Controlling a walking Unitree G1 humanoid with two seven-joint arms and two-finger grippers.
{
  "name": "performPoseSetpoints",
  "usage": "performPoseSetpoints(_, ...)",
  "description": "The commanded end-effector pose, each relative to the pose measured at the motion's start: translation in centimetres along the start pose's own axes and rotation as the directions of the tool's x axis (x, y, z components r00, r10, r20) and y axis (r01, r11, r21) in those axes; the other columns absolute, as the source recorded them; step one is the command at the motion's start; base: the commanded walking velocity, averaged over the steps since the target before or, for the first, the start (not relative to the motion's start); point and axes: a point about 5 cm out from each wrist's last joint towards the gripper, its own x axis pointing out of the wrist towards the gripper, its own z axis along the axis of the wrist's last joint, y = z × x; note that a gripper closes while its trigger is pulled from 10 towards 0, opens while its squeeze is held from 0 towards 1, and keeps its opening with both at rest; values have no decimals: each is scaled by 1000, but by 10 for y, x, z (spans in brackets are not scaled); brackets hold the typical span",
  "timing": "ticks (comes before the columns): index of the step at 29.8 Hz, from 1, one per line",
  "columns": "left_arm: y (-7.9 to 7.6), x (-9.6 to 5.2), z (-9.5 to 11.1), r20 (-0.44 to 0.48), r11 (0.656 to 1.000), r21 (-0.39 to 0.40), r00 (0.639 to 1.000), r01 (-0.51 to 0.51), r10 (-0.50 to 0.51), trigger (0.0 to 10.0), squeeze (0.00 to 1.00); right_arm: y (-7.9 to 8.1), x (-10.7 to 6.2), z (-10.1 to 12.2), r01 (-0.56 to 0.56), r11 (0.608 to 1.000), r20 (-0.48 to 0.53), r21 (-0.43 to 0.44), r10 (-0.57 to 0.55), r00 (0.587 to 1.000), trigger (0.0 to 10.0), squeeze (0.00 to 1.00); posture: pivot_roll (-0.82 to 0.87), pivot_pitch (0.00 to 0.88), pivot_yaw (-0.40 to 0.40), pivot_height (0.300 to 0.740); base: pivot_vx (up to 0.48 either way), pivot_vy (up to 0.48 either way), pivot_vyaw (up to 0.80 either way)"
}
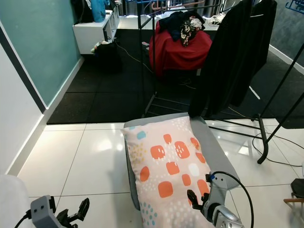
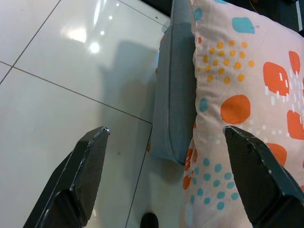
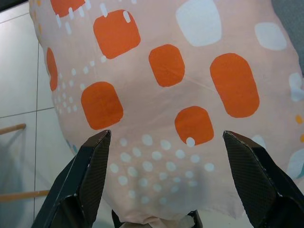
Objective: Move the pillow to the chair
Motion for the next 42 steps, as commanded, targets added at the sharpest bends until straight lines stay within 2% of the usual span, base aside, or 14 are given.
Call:
performPoseSetpoints(1, 0, -2, -4, -20, 1000, 4, 1000, -5, 5, 10000, 0, -6, -2, -1, 16, 1000, -6, 8, -16, 1000, 10000, 0, -94, 82, -41, 740, 0, -435, 0)
performPoseSetpoints(12, -8, -1, -8, -30, 1000, -8, 999, 21, -21, 10000, 0, -14, -5, -1, 38, 999, -18, 8, -38, 999, 10000, 0, -121, 60, -37, 740, 0, -444, 0)
performPoseSetpoints(26, -10, -2, -8, -28, 1000, -13, 999, 21, -21, 10000, 0, -14, -4, 0, 34, 999, -12, 6, -34, 999, 10000, 0, -120, 68, -36, 740, 0, -420, 0)
performPoseSetpoints(33, -9, -3, -7, -25, 999, -35, 1000, 9, -10, 10000, 0, -14, -4, 0, 30, 1000, -10, 7, -30, 999, 10000, 0, -123, 73, -32, 740, 0, 0, 0)
performPoseSetpoints(42, -8, -4, -6, -23, 1000, -26, 1000, 8, -9, 10000, 0, -15, -5, -1, 30, 1000, -14, 9, -30, 999, 10000, 0, -122, 77, -32, 740, 0, 0, 0)
